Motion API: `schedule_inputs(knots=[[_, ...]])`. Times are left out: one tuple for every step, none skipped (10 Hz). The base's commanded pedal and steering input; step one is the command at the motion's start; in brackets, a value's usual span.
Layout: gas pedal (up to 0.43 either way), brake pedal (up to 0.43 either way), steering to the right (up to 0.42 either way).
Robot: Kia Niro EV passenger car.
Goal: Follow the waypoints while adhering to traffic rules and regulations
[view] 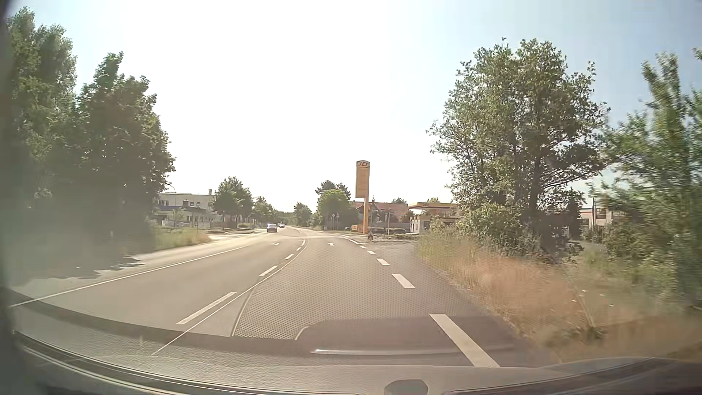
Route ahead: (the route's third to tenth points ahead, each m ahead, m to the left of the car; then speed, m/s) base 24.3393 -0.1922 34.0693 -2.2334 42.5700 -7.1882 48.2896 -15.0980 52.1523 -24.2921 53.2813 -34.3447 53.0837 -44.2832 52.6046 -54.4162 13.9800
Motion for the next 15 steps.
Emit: schedule_inputs(knots=[[0.0, 0.189, 0.007], [0.0, 0.226, 0.006], [0.0, 0.244, 0.006], [0.0, 0.268, 0.006], [0.0, 0.28, 0.005], [0.0, 0.293, 0.004], [0.0, 0.299, 0.004], [0.0, 0.299, 0.004], [0.0, 0.299, 0.005], [0.0, 0.299, 0.007], [0.0, 0.299, 0.011], [0.0, 0.299, 0.015], [0.0, 0.299, 0.019], [0.0, 0.299, 0.024], [0.0, 0.299, 0.028]])
